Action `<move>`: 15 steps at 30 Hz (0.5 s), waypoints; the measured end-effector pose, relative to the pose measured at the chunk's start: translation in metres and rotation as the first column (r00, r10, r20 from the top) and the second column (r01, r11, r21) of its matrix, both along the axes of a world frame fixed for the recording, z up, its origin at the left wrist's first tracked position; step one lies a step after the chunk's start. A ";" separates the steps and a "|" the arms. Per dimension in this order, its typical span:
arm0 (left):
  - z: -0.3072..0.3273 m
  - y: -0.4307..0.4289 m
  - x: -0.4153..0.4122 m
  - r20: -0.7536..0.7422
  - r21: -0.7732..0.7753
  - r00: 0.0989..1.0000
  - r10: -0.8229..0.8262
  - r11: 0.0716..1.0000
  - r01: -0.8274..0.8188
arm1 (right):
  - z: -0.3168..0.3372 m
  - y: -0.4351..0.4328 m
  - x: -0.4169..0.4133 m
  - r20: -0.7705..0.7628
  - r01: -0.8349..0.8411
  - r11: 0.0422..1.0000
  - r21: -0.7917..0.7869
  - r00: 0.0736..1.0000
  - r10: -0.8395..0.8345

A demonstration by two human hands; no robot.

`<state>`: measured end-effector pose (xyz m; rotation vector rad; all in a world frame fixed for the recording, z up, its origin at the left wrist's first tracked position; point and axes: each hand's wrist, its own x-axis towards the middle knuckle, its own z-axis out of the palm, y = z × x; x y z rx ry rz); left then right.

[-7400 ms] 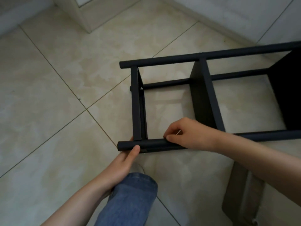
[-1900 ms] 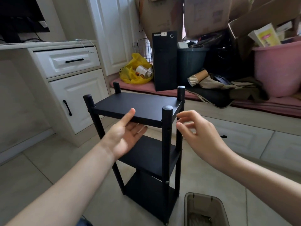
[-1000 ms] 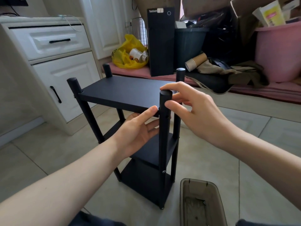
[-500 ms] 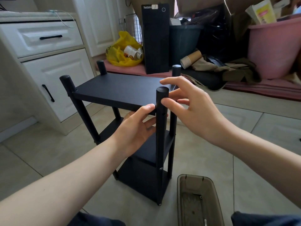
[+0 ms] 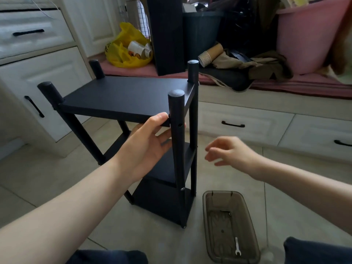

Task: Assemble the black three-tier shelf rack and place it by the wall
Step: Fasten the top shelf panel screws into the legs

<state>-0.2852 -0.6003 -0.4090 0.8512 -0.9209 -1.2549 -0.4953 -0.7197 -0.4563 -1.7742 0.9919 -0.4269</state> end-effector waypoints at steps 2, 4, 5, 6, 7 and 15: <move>-0.001 -0.001 0.001 -0.004 -0.007 1.000 -0.008 1.000 0.008 | -0.031 -0.009 -0.002 -0.135 -0.029 0.986 0.166 0.989 0.052; -0.001 -0.003 0.001 -0.004 -0.012 1.000 -0.015 1.000 0.015 | -0.066 -0.014 -0.005 -0.228 -0.017 0.949 0.316 0.969 0.093; -0.001 -0.004 0.001 -0.005 -0.015 1.000 -0.017 1.000 0.016 | -0.086 -0.015 -0.006 -0.272 0.007 0.936 0.352 0.958 0.095; 0.000 -0.004 0.000 -0.006 -0.017 1.000 -0.015 1.000 0.015 | -0.107 -0.014 -0.007 -0.323 0.036 0.930 0.366 0.942 0.091; 0.001 -0.005 0.000 -0.005 -0.015 1.000 -0.012 1.000 0.012 | -0.129 -0.011 -0.008 -0.377 0.060 0.928 0.367 0.922 0.090; 0.005 -0.006 -0.001 0.035 0.007 0.999 0.024 1.000 -0.024 | -0.244 0.029 -0.012 -0.554 0.192 0.881 0.432 0.828 0.091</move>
